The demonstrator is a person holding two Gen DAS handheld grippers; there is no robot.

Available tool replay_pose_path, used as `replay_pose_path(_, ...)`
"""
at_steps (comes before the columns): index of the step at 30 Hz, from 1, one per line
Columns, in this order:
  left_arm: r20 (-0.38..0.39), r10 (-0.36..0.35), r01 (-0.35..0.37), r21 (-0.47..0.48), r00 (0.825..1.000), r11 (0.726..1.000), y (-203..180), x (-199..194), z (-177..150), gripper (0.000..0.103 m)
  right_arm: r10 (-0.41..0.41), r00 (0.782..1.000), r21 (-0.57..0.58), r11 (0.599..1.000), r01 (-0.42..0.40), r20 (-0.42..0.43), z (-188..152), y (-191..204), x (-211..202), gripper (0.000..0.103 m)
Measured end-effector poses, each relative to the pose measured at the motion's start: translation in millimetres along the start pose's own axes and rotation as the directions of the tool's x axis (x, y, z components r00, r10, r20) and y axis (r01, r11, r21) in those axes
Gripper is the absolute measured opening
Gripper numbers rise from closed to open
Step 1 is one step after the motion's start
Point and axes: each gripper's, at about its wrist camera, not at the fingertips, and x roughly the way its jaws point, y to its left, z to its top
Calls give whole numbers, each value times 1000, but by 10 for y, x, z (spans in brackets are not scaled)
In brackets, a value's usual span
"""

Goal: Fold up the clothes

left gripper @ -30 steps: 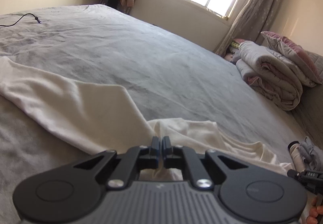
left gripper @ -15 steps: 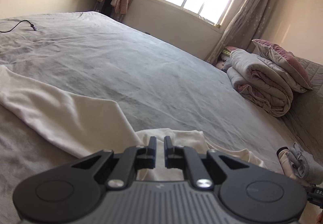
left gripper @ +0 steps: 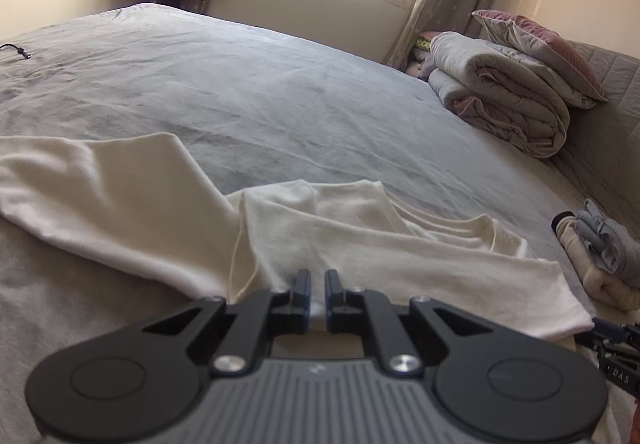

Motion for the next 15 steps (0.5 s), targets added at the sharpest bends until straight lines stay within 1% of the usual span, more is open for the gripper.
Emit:
replay_pose_path(1,-3,0,0,6,1000,1000,-9,10,-10,6,14,1000,-1,1000,-14,24,-29,-13,-16,13)
replay_pose_path(2,-6,1,-1,13,1000,1000,-19,18,-18,6,29,999,-8,1000,-28,31,-36,-25,-29,8)
replay_pose_path(4,-11,0,0,26,1000,1000,-30,18,-29,6,-18,1000,-64,998,18,-2,-33,11,-14,7)
replay_pose_path(5,-18,-1,2,32,1000,999,-24,25,-40,6,-35,999,-79,996,33,-25,-31,18,3,6)
replay_pose_path(9,-37,-8,9,44,999,999,24,24,-68,6,-17,995,29,999,20,-103,-29,-97,66,7)
replay_pose_path(12,-26,-25,26,28,999,999,54,-26,-35,6,18,994,54,998,-12,-106,0,-135,-26,9)
replay_pose_path(13,-19,-32,32,22,999,999,62,-46,-21,6,26,994,59,998,-20,-104,16,-145,-62,15)
replay_pose_path(15,-6,-44,44,10,999,999,78,-86,8,6,29,996,48,999,-25,-79,94,-148,-174,20)
